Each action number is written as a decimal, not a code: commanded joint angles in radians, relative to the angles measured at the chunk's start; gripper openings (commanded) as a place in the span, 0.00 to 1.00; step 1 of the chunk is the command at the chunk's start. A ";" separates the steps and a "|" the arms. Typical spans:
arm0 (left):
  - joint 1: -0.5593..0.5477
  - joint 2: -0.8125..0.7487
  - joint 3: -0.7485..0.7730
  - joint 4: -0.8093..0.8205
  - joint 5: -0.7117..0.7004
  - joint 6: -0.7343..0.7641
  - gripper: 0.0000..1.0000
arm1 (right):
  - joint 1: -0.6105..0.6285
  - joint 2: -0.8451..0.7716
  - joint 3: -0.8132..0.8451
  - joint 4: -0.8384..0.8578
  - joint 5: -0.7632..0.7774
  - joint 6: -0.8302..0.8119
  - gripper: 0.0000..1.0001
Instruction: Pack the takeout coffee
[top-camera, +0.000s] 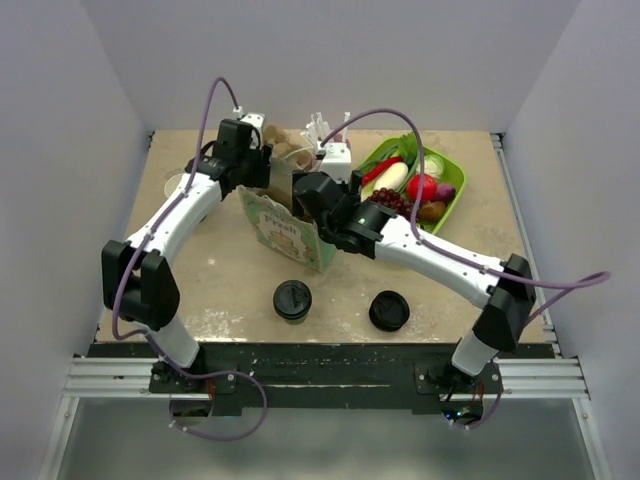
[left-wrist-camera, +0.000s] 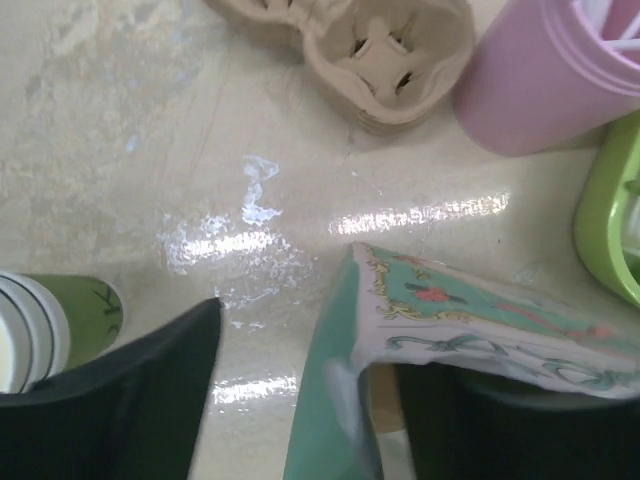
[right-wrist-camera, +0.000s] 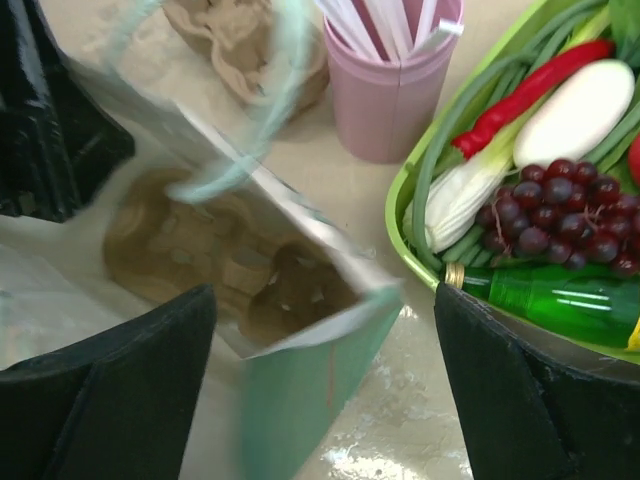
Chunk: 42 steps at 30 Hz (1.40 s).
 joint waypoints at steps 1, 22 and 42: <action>0.000 0.017 0.062 -0.027 -0.055 0.002 0.56 | 0.000 0.061 0.051 -0.062 0.077 0.112 0.89; -0.193 -0.261 0.136 -0.298 -0.398 -0.325 0.06 | -0.110 0.055 -0.016 0.103 -0.332 -0.099 0.25; -0.255 -0.236 0.058 -0.357 -0.496 -0.403 0.81 | -0.158 -0.011 0.029 -0.049 -0.305 -0.278 0.25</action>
